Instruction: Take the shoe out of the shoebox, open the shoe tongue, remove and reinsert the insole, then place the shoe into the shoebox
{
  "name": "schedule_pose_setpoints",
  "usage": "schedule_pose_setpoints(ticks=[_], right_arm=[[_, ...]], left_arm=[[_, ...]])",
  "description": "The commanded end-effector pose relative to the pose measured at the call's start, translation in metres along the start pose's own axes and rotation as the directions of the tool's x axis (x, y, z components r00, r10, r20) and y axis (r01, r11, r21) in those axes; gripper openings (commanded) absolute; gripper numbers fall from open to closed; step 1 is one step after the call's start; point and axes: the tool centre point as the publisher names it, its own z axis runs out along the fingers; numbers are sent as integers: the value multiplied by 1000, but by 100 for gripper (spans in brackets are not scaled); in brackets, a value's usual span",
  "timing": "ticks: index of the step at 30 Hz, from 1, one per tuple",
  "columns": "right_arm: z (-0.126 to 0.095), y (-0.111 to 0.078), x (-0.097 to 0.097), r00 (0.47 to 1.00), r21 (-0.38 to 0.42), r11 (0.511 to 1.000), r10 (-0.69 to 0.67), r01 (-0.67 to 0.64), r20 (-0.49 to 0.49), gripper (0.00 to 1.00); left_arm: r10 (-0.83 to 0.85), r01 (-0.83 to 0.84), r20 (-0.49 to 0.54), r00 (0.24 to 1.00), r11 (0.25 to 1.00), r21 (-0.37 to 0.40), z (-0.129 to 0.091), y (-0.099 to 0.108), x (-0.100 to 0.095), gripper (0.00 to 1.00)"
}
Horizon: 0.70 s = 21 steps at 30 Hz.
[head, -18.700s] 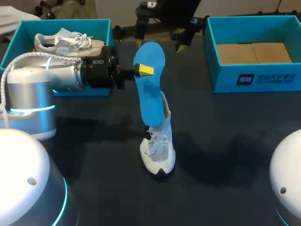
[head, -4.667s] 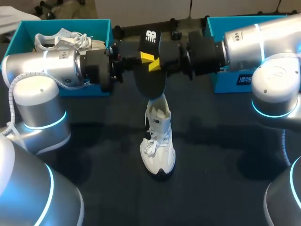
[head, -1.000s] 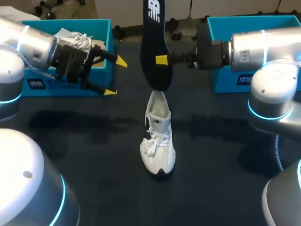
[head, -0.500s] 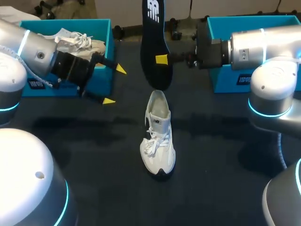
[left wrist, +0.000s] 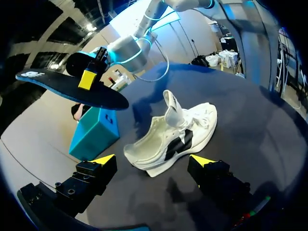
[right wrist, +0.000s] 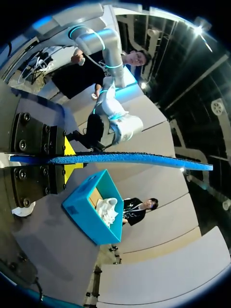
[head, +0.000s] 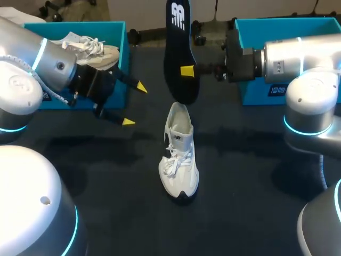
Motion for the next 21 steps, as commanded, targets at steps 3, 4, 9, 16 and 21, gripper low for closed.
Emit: schedule_pose_setpoints(ticks=[3, 4, 9, 16, 21], right_arm=[[0, -15, -9, 1000, -3, 1000, -8, 8, -5, 0], [0, -17, -10, 1000, -5, 1000, -9, 9, -8, 0], [0, -23, -13, 1000, -11, 1000, -4, 4, -19, 0], [0, -23, -13, 1000, -11, 1000, -4, 4, -19, 0], [0, -23, -13, 1000, -11, 1000, -4, 4, -19, 0]], left_arm=[[-51, 51, -7, 999, 998, -34, 19, 5, -4, 100], [-60, 60, -1, 998, 998, -35, 21, 6, -4, 100], [-77, 77, 1, 997, 996, -41, 33, 10, -6, 100], [-99, 97, -19, 995, 993, -72, 47, 19, -8, 100], [-97, 93, -39, 995, 991, -92, 56, 22, -14, 100]])
